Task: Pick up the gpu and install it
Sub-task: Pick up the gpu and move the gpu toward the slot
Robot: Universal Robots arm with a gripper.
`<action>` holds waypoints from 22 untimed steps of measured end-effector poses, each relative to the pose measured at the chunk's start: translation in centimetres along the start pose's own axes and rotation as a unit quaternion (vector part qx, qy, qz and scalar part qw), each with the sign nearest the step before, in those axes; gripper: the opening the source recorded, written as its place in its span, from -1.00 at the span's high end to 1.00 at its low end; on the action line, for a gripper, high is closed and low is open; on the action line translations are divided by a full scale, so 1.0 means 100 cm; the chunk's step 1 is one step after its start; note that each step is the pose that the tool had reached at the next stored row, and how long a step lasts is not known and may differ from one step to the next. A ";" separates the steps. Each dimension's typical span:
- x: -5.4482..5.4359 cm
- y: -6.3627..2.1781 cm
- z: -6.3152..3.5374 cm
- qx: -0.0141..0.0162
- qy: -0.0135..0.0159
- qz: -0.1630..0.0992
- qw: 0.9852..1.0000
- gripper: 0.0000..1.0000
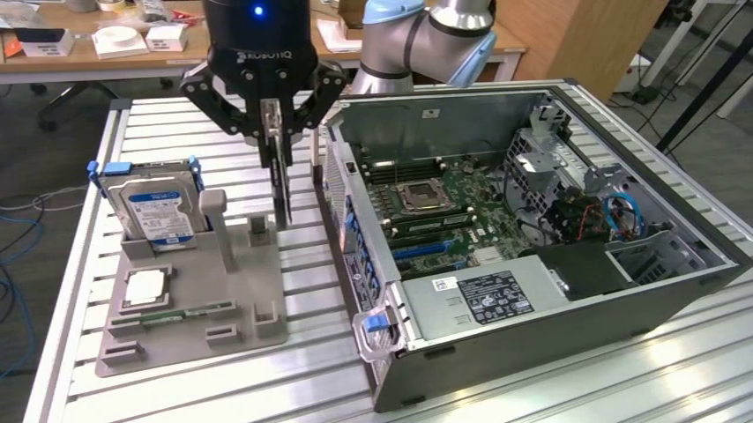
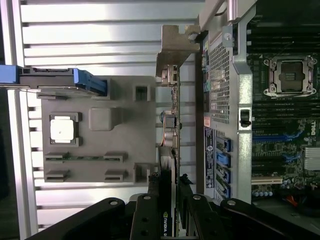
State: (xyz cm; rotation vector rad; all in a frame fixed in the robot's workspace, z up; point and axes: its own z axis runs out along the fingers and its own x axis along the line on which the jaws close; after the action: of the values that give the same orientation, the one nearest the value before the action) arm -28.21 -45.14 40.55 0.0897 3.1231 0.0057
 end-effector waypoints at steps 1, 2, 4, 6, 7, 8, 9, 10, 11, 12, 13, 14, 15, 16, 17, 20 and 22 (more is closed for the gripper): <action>-0.001 0.0001 -0.0010 0.000 0.000 0.000 1.000 0.47; -0.001 0.0001 -0.0019 0.000 0.000 0.000 1.000 0.47; -0.003 0.0002 -0.0032 0.000 0.000 0.000 1.000 0.47; -0.005 0.0003 -0.0039 0.000 0.000 0.000 1.000 0.47; -0.006 0.0004 -0.0040 0.000 0.000 0.000 1.000 0.47; -0.007 0.0004 -0.0041 0.000 0.000 0.000 1.000 0.47; -0.008 0.0005 -0.0042 0.000 0.000 0.000 1.000 0.47; -0.009 0.0005 -0.0041 0.000 0.000 0.000 1.000 0.47; -0.009 0.0006 -0.0042 0.000 0.000 0.000 1.000 0.47; -0.009 0.0005 -0.0042 0.000 0.000 0.000 1.000 0.47; -0.009 0.0005 -0.0041 0.000 0.000 0.000 1.000 0.47; -0.009 0.0006 -0.0041 0.000 0.000 0.000 1.000 0.47; -0.009 0.0006 -0.0041 0.000 0.000 0.000 1.000 0.47; -0.009 0.0006 -0.0041 0.000 0.000 0.000 1.000 0.47; -0.009 0.0006 -0.0041 0.000 0.000 0.000 1.000 0.47; -0.009 0.0006 -0.0041 0.000 0.000 0.000 1.000 0.47; -0.009 0.0006 -0.0041 0.000 0.000 0.000 1.000 0.47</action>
State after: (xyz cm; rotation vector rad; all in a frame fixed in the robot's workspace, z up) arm -27.29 -45.14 40.98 0.0896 3.1232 0.0056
